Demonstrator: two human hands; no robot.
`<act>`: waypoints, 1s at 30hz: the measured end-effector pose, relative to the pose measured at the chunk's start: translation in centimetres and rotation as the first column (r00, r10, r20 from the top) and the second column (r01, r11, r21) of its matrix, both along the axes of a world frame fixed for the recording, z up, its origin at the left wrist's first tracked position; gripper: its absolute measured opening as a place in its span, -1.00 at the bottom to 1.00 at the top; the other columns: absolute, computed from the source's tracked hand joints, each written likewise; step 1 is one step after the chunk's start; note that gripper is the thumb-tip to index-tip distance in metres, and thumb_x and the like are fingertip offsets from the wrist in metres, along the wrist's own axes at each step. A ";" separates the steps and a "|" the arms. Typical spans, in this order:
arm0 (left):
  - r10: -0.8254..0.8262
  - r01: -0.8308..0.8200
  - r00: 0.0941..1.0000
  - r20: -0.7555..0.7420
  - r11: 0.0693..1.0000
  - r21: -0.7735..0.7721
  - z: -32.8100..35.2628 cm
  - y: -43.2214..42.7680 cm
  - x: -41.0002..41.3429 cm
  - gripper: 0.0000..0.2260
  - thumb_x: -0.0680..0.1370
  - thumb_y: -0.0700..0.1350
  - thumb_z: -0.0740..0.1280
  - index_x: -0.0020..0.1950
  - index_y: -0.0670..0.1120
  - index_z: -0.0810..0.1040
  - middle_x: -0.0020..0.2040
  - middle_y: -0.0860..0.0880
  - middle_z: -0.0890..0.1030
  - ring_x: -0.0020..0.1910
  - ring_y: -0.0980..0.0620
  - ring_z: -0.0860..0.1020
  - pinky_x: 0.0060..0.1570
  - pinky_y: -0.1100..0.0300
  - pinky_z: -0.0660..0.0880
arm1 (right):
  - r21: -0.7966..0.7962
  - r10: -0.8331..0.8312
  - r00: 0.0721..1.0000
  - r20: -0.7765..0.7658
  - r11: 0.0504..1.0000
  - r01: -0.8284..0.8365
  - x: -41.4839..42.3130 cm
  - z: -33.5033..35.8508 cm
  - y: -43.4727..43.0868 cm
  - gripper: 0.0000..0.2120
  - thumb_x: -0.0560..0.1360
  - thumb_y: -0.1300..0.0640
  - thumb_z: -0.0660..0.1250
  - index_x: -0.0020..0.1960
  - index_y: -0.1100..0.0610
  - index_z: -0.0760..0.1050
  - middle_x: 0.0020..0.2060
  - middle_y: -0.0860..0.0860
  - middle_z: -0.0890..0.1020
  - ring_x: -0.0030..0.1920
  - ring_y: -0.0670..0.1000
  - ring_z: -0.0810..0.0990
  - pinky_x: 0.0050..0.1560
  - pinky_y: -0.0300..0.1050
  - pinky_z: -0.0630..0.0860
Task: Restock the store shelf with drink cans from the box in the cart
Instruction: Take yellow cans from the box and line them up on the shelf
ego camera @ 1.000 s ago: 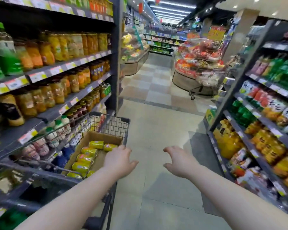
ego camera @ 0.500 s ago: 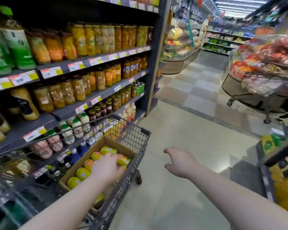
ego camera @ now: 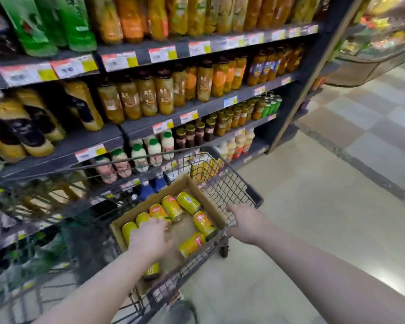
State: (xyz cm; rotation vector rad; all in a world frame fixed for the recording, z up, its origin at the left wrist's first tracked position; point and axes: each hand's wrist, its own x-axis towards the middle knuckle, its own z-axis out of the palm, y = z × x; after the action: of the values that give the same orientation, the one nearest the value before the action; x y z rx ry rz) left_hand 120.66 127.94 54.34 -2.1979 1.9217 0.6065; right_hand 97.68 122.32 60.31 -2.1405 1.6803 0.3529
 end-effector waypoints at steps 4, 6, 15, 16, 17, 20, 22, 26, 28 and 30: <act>-0.005 0.006 1.000 -0.017 0.999 0.049 -2.8 -3.9 -0.4 -0.57 0.47 0.20 0.24 0.24 0.00 0.43 0.22 -0.05 0.48 0.25 -0.09 0.45 0.12 0.02 0.45 | 0.071 0.051 0.998 -0.040 0.996 -0.048 1.1 -3.3 -5.1 -0.53 0.43 0.02 0.28 0.31 0.09 0.33 0.25 0.08 0.48 0.24 0.14 0.48 0.19 0.02 0.47; -0.001 0.003 1.000 -0.025 0.997 0.082 -4.2 -5.5 -0.5 -0.57 0.47 0.18 0.24 0.26 -0.01 0.41 0.22 -0.07 0.48 0.26 -0.10 0.43 0.13 0.03 0.42 | 0.104 0.074 0.997 -0.038 0.992 -0.070 1.7 -5.3 -7.3 -0.53 0.43 0.04 0.27 0.31 0.12 0.34 0.25 0.10 0.48 0.24 0.14 0.48 0.20 0.01 0.47; 0.091 -0.075 0.995 -0.031 0.938 0.339 -13.9 -8.8 -1.9 -0.48 0.49 0.19 0.21 0.37 -0.03 0.34 0.37 -0.11 0.38 0.36 -0.13 0.33 0.26 0.01 0.34 | 0.362 0.116 0.993 -0.009 0.926 -0.105 4.3 -17.0 -14.2 -0.60 0.44 0.09 0.28 0.24 0.18 0.38 0.17 0.20 0.51 0.20 0.19 0.50 0.18 0.01 0.47; 0.109 -0.089 0.993 -0.038 0.930 0.357 -15.1 -8.9 -2.2 -0.50 0.49 0.18 0.21 0.37 -0.02 0.34 0.36 -0.11 0.38 0.36 -0.14 0.33 0.27 0.01 0.33 | 0.385 0.117 0.993 -0.009 0.917 -0.104 4.5 -18.5 -14.8 -0.60 0.44 0.10 0.29 0.24 0.19 0.38 0.18 0.20 0.50 0.20 0.18 0.50 0.17 0.02 0.48; 0.128 -0.104 0.991 -0.039 0.921 0.374 -16.3 -9.0 -2.6 -0.51 0.49 0.17 0.22 0.36 -0.02 0.34 0.36 -0.11 0.38 0.36 -0.14 0.32 0.27 0.00 0.33 | 0.406 0.115 0.993 -0.009 0.908 -0.102 4.8 -20.0 -15.2 -0.60 0.44 0.11 0.29 0.24 0.20 0.37 0.18 0.20 0.49 0.20 0.18 0.50 0.17 0.02 0.47; 0.158 -0.120 0.986 -0.055 0.896 0.427 -19.8 -9.4 -3.6 -0.48 0.48 0.18 0.25 0.36 -0.03 0.34 0.34 -0.12 0.38 0.34 -0.14 0.34 0.26 0.00 0.32 | 0.463 0.118 0.993 -0.030 0.882 -0.091 5.4 -24.1 -15.9 -0.57 0.46 0.14 0.26 0.28 0.24 0.30 0.24 0.22 0.44 0.28 0.18 0.44 0.26 0.03 0.39; 0.176 -0.128 0.982 -0.065 0.881 0.455 -22.3 -9.7 -4.0 -0.44 0.47 0.19 0.28 0.38 -0.04 0.31 0.33 -0.11 0.37 0.33 -0.15 0.33 0.27 -0.01 0.31 | 0.484 0.106 0.992 -0.061 0.873 -0.063 5.8 -26.8 -16.3 -0.54 0.48 0.11 0.27 0.30 0.26 0.24 0.27 0.21 0.39 0.32 0.18 0.40 0.32 0.03 0.33; 0.172 -0.108 0.982 -0.082 0.858 0.503 -25.9 -10.3 -4.3 -0.34 0.45 0.25 0.28 0.44 -0.05 0.21 0.39 -0.12 0.31 0.38 -0.15 0.27 0.38 -0.06 0.25 | 0.485 0.013 0.995 -0.097 0.874 0.036 6.4 -30.0 -16.5 -0.44 0.48 0.02 0.31 0.34 0.25 0.17 0.30 0.19 0.36 0.34 0.19 0.38 0.36 0.08 0.28; 0.202 -0.113 0.973 -0.115 0.843 0.525 -27.8 -10.4 -4.3 -0.31 0.44 0.26 0.29 0.44 -0.04 0.19 0.40 -0.11 0.30 0.40 -0.14 0.25 0.38 -0.09 0.24 | 0.509 -0.057 0.993 -0.106 0.854 0.103 6.7 -31.7 -16.6 -0.32 0.46 -0.05 0.35 0.38 0.26 0.13 0.32 0.20 0.35 0.35 0.19 0.37 0.33 0.03 0.32; 0.229 -0.109 0.960 -0.160 0.836 0.538 -29.4 -10.3 -4.5 -0.29 0.42 0.28 0.31 0.45 -0.03 0.18 0.40 -0.10 0.30 0.40 -0.12 0.26 0.35 -0.05 0.27 | 0.507 -0.138 0.985 -0.100 0.845 0.170 6.9 -33.0 -16.6 -0.21 0.41 -0.10 0.41 0.41 0.23 0.09 0.33 0.20 0.36 0.35 0.19 0.38 0.31 0.02 0.33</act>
State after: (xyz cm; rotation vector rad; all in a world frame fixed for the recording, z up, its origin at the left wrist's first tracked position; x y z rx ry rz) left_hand 116.15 117.63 24.92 -2.0048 1.4062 1.2819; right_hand 104.55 105.69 27.32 -1.6035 1.5536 0.7335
